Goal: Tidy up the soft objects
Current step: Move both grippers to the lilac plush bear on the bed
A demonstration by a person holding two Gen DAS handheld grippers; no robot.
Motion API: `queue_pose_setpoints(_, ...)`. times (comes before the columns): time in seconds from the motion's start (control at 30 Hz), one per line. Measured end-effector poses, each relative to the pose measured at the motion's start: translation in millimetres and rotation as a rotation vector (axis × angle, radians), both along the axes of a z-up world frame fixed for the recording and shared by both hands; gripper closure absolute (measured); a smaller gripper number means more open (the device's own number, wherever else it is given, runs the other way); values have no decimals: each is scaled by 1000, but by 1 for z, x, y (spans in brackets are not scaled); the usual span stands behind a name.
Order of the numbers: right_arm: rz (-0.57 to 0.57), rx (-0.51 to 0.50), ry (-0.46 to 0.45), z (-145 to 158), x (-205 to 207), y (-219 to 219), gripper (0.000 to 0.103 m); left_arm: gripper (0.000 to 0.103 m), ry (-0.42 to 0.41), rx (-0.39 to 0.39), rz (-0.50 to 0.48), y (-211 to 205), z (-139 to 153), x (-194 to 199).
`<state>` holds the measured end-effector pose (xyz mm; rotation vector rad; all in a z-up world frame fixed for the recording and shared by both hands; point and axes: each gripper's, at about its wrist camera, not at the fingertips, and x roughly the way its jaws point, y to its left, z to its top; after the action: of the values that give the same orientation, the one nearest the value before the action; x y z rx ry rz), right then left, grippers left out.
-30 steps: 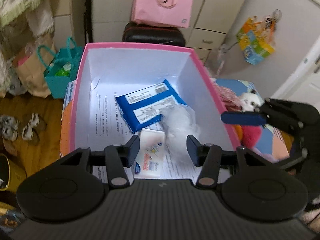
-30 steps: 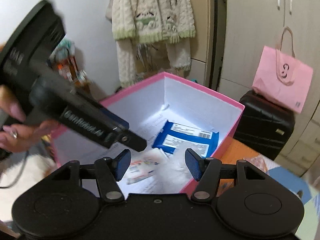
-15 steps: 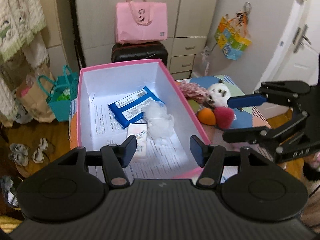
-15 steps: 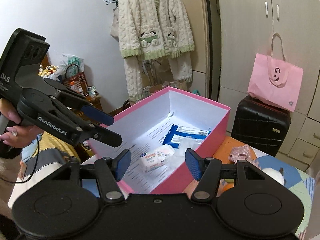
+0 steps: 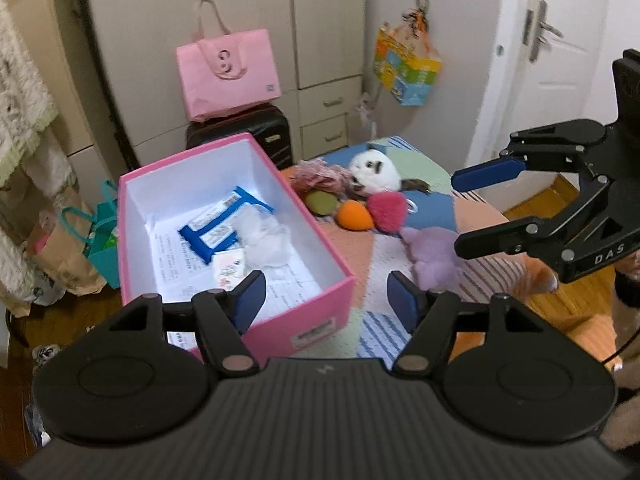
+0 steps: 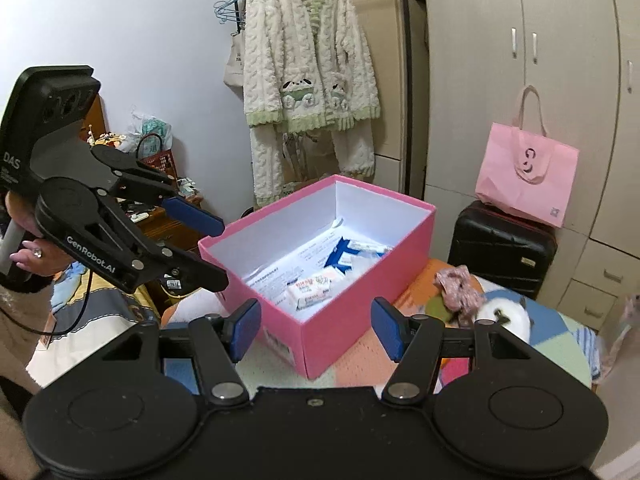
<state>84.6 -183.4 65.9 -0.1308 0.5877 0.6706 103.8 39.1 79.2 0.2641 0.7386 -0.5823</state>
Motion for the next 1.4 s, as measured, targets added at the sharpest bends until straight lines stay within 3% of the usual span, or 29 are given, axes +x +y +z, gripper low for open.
queue_pose_setpoints(0.17, -41, -14, 2, -9, -23, -16, 33, 37, -24, 32, -95, -21, -8, -17)
queue_pose_setpoints(0.4, -97, -40, 31, -32, -43, -35, 30, 37, 32, 55, -186, -52, -31, -21)
queue_pose_setpoints(0.83, -204, -79, 101, -91, -36, -62, 25, 36, 137, 32, -290, -113, -79, 3)
queue_pose_setpoints(1.1, -238, -112, 83, -136, -25, -55, 25, 36, 212, -33, -231, -140, -115, 34)
queue_pose_setpoints(1.23, -232, -143, 74, -154, -14, -43, 25, 36, 181, -32, -184, -149, -133, 46)
queue_pose_setpoints(1.4, -261, -171, 50, -165, -7, -36, 21, 37, 204, -76, -160, -153, -146, 59)
